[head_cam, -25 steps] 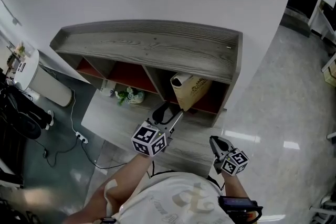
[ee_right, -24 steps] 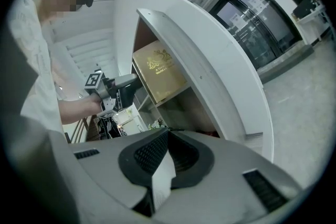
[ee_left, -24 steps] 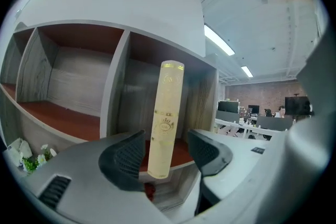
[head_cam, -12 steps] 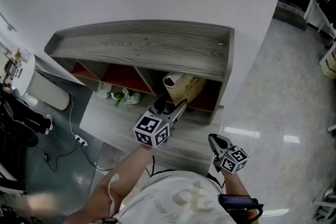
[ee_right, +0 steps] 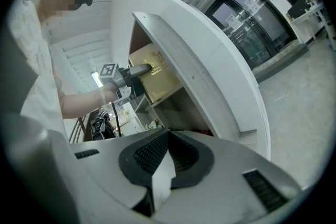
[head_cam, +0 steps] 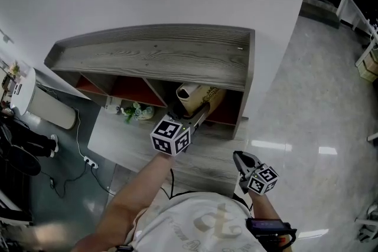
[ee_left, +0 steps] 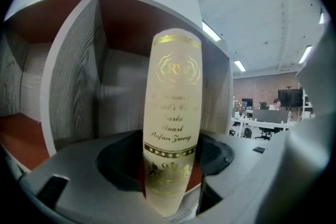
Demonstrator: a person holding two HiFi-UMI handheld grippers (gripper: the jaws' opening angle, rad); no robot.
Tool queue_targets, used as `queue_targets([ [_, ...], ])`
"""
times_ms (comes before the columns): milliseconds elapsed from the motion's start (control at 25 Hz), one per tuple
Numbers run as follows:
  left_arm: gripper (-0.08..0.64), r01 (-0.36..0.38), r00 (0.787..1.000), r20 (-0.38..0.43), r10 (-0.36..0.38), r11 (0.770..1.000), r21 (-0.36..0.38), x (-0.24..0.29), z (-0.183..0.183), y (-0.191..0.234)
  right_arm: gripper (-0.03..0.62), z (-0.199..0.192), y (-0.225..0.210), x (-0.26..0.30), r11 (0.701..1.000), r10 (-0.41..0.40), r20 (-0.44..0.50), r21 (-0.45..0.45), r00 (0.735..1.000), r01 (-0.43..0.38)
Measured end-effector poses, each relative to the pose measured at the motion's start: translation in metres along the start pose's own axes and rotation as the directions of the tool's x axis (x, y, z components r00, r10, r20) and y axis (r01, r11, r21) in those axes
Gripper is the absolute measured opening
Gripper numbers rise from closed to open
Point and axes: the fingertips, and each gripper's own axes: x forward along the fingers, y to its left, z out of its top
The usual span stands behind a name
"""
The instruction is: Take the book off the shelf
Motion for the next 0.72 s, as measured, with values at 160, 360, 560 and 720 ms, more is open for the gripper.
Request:
queue_targets([
  [160, 0.288, 0.007, 1.000, -0.006, -0.007, 1.000, 0.009, 0.008, -0.001, -0.001, 0.005, -0.001, -0.005, -0.002, 1.000, -0.013, 0.004, 0.007, 1.000, 0.013],
  [360, 0.252, -0.003, 1.000, -0.003, 0.003, 1.000, 0.025, 0.012, -0.001, -0.001, 0.005, -0.001, -0.008, -0.001, 1.000, -0.021, 0.008, 0.017, 1.000, 0.021],
  [560, 0.240, 0.002, 1.000, -0.018, -0.001, 0.998, 0.064, 0.012, -0.002, -0.002, 0.005, -0.003, -0.010, -0.002, 0.999, -0.032, 0.008, 0.026, 0.999, 0.032],
  [720, 0.238, 0.000, 1.000, -0.011, 0.001, 0.998, 0.067, 0.011, -0.002, -0.003, 0.005, -0.002, -0.011, 0.000, 0.999, -0.035, 0.009, 0.025, 0.999, 0.035],
])
